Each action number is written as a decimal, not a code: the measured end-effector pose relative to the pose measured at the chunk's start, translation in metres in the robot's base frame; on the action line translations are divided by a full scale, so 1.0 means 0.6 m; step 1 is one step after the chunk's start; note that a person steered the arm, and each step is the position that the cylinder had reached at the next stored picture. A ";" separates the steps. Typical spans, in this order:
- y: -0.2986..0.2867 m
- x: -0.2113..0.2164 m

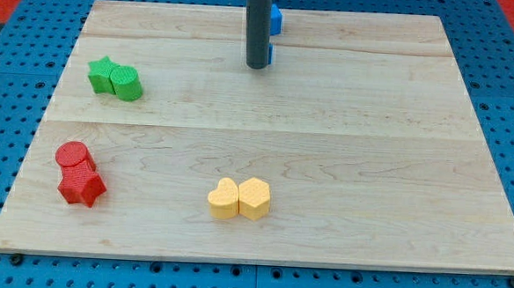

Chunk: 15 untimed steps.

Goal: Move the green blocks in a diagonal line

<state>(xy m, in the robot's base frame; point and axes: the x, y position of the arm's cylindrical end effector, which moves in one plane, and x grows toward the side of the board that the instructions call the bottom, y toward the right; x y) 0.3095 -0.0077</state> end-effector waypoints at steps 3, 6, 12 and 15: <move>-0.058 0.158; -0.495 0.166; -0.183 0.027; -0.170 -0.014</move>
<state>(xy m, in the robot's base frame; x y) 0.3014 -0.1098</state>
